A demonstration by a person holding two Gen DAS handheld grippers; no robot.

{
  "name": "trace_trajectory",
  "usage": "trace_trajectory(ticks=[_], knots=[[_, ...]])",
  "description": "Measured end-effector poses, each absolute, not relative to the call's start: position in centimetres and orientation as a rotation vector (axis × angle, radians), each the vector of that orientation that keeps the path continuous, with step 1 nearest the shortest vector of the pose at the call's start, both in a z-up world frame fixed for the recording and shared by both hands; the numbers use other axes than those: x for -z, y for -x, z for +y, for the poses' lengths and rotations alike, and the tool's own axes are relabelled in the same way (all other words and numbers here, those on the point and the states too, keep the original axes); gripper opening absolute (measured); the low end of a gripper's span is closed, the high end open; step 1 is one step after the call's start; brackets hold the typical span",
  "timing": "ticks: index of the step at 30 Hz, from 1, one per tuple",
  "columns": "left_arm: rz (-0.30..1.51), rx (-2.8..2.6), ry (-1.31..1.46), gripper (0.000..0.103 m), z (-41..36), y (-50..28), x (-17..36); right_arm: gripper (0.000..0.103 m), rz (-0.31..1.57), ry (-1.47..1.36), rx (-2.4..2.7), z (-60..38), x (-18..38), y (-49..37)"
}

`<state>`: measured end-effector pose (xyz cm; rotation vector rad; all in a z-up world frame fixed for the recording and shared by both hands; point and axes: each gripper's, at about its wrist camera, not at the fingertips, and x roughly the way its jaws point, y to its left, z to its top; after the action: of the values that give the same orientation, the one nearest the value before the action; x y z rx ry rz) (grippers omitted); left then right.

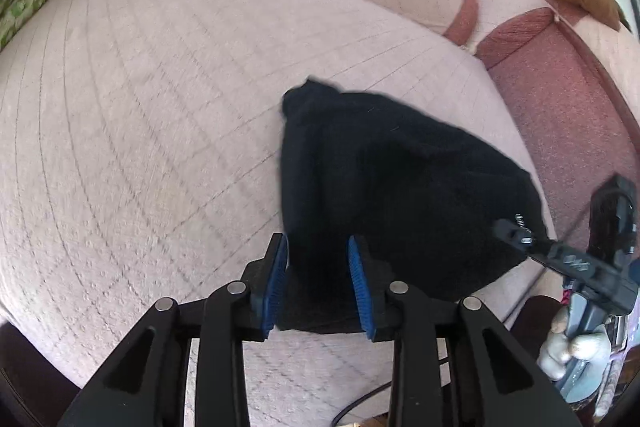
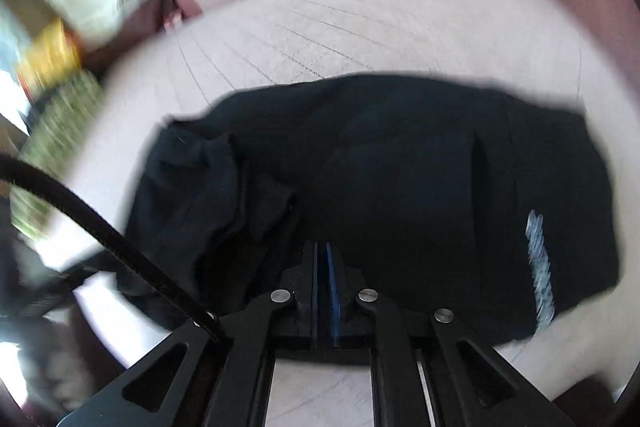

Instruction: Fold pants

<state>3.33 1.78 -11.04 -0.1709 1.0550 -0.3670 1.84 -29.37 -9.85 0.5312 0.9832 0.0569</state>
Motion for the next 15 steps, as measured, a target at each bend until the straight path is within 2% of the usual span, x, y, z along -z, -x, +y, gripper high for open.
trace_trajectory(ticks=[1, 3, 5, 7, 11, 15], knots=[[1.046, 0.383, 0.159, 0.031, 1.2, -3.3, 10.5, 0.016, 0.93, -0.593, -0.043, -30.9, 9.1, -0.4], [1.021, 0.435, 0.118, 0.039, -0.7, -3.6, 8.8, 0.05, 0.838, -0.674, 0.013, -33.5, 7.8, 2.3], [0.994, 0.506, 0.038, 0.049, -3.7, -4.5, 7.2, 0.064, 0.75, -0.742, 0.1, -36.0, 7.0, 5.3], [0.998, 0.578, -0.058, 0.055, -8.2, -5.9, 6.3, 0.064, 0.723, -0.777, 0.168, -37.6, 7.1, 7.5], [1.005, 0.709, -0.249, 0.055, -17.4, -8.3, 6.5, 0.064, 0.719, -0.874, 0.255, -39.0, 9.1, 10.1], [1.048, 0.836, -0.348, 0.055, -25.6, -9.9, 7.9, 0.064, 0.769, -0.924, 0.278, -39.1, 11.4, 9.2]])
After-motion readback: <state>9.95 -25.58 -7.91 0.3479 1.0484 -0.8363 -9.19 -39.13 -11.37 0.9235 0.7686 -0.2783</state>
